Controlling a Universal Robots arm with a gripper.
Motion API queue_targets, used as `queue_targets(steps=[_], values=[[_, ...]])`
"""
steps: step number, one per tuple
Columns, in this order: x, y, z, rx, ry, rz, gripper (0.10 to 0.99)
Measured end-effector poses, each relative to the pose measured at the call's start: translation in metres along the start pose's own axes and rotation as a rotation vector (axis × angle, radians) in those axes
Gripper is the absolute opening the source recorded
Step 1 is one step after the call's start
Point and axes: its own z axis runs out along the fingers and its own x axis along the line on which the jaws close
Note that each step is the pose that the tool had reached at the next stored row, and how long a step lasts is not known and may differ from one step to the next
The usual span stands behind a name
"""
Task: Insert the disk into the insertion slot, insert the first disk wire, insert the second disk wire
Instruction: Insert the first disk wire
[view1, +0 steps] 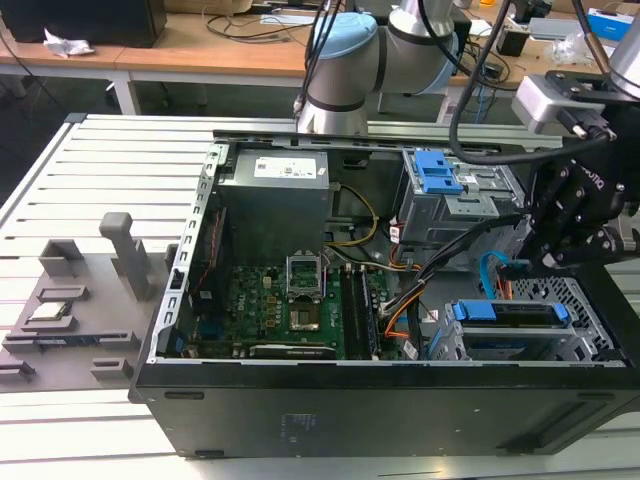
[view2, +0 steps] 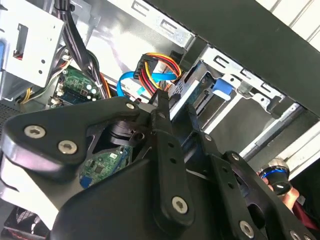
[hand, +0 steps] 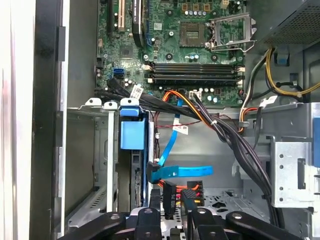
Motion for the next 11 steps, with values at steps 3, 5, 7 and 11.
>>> queue_targets(steps=[3,5,7,11], values=[[-0.0001,0.0007,0.0031,0.0,0.0054,0.0,0.302],[-0.0001,0.0011,0.004,0.0,0.0073,0.0,0.302],[0.0,0.0011,0.0039,0.0,0.0075,0.0,0.302],[-0.0001,0.0012,0.004,0.0,0.0074,0.0,0.169]])
